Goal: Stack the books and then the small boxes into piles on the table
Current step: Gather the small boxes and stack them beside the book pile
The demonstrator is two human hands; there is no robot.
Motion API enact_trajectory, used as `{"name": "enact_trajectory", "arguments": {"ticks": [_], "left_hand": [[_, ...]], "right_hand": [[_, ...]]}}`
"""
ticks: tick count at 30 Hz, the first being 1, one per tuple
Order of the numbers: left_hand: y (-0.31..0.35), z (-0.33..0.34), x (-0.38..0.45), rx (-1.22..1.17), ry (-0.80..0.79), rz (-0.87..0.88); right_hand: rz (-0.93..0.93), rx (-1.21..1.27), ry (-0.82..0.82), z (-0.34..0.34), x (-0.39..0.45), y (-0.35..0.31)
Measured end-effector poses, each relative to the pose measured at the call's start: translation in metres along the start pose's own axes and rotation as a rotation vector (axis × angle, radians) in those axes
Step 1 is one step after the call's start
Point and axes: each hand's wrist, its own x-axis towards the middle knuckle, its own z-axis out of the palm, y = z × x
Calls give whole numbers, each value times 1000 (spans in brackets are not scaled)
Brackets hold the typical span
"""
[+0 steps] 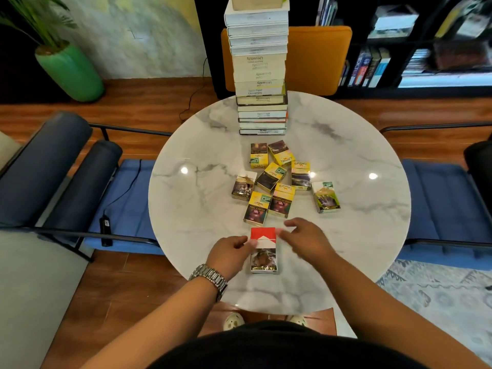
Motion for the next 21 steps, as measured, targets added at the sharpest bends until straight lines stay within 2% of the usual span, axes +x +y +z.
{"name": "enact_trajectory", "arguments": {"ticks": [4, 7, 11, 15, 21], "left_hand": [[0, -16, 26, 41, 92, -3], [4, -20, 56, 75, 107, -48], [20, -12, 91, 243, 56, -93], [39, 4, 107, 495, 38, -21], [43, 8, 112, 663, -11, 13]], "right_hand": [[20, -10, 292, -48, 47, 20], [90, -191, 334, -75, 82, 30], [79, -459, 161, -88, 115, 34], [97, -526, 37, -89, 123, 32], [116, -637, -113, -74, 103, 31]]}}
